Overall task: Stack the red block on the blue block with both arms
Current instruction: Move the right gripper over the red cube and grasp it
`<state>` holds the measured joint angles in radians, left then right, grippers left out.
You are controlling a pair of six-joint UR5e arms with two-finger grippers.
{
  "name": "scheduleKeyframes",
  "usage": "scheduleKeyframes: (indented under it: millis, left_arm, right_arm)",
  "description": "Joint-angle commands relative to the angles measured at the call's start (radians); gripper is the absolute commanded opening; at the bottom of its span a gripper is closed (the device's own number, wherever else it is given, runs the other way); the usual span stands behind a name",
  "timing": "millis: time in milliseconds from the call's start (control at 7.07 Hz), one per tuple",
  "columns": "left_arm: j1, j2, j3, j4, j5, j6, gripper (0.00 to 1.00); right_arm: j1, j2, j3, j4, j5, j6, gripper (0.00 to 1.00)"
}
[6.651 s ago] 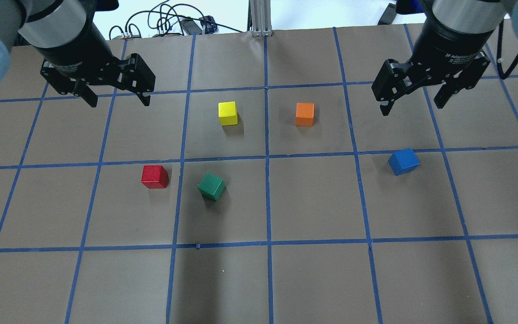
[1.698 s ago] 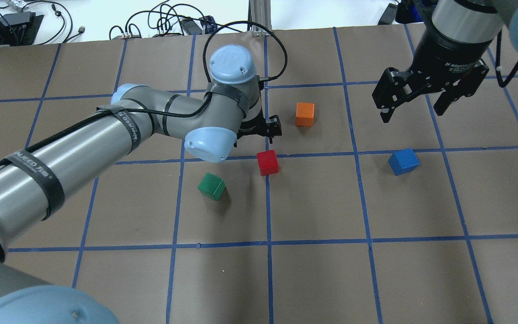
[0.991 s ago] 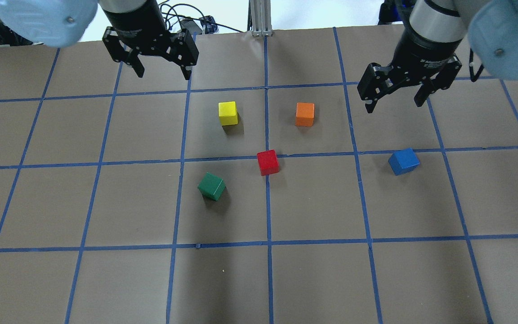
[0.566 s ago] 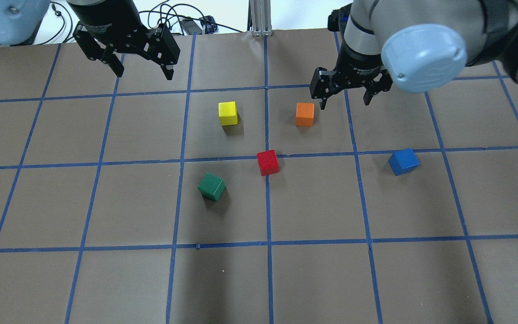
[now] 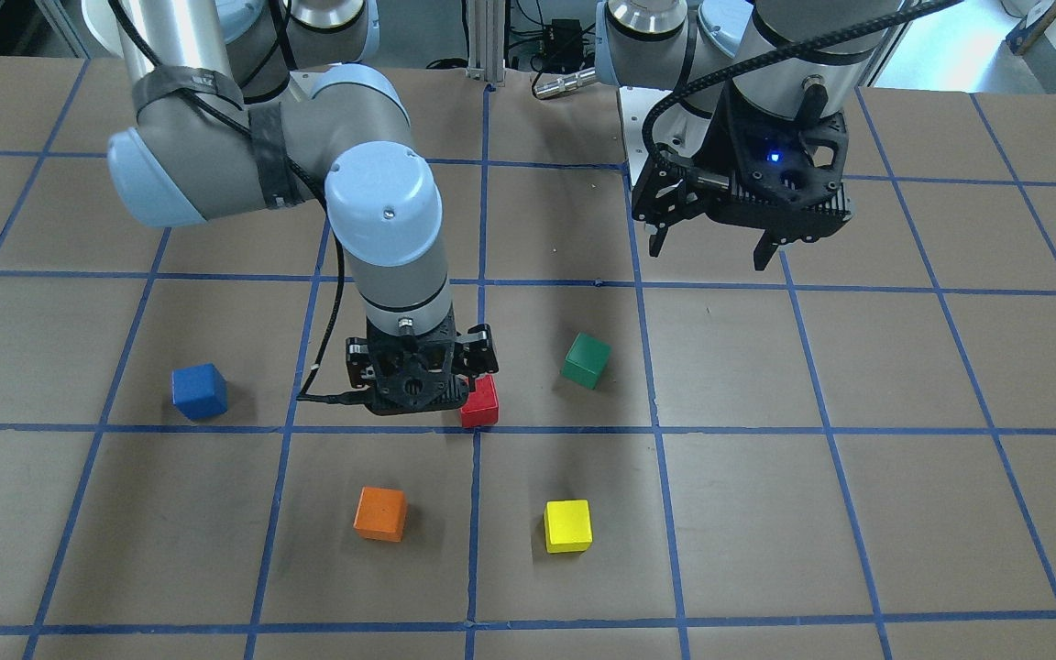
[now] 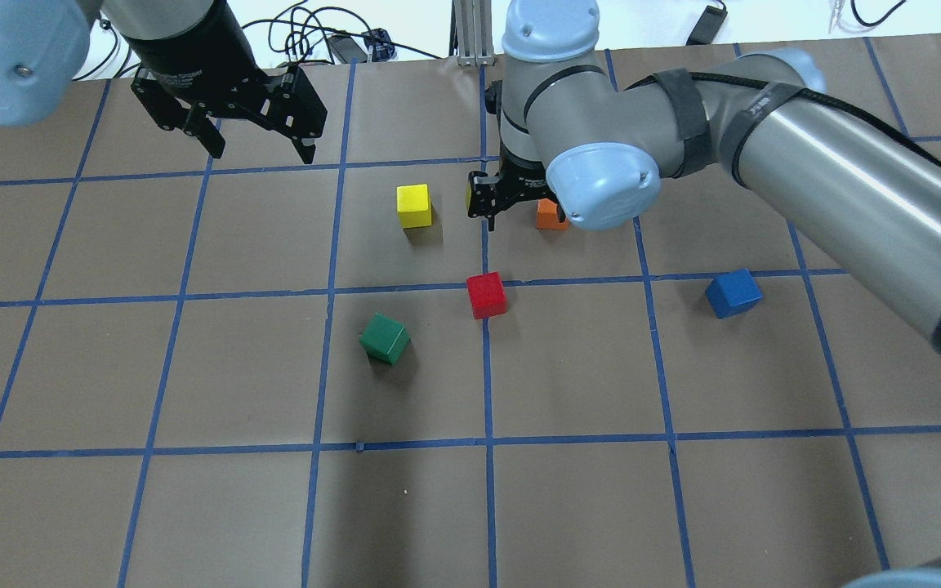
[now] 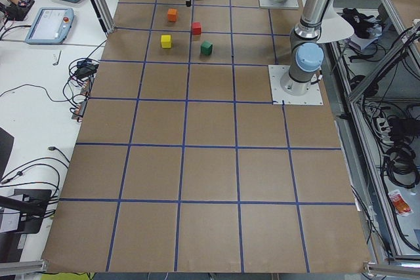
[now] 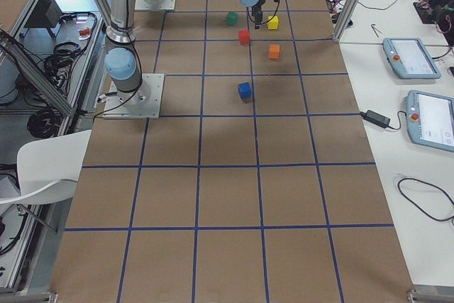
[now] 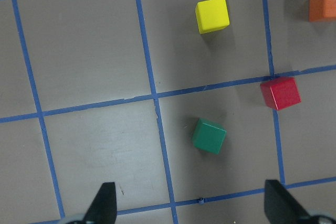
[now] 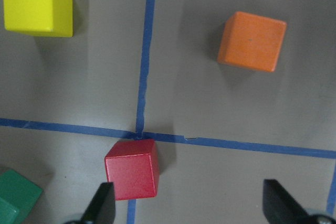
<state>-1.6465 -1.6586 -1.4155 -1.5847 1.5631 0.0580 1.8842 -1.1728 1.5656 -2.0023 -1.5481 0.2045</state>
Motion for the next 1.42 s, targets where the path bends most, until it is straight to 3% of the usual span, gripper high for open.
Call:
scheduleKeyframes:
  millis: [0, 566, 1274]
  left_arm:
    - [-0.003, -0.003, -0.002, 0.008, -0.001, 0.000, 1.00]
    - [-0.003, -0.023, 0.001, 0.046, -0.001, 0.000, 1.00]
    - [-0.003, -0.021, 0.004, 0.066, -0.001, 0.002, 1.00]
  right_arm:
    - [0.036, 0.059, 0.001, -0.042, 0.002, 0.019, 1.00]
    - [0.079, 0.134, 0.007, -0.073, 0.003, 0.019, 1.00]
    - [0.079, 0.136, 0.090, -0.131, 0.005, 0.016, 0.97]
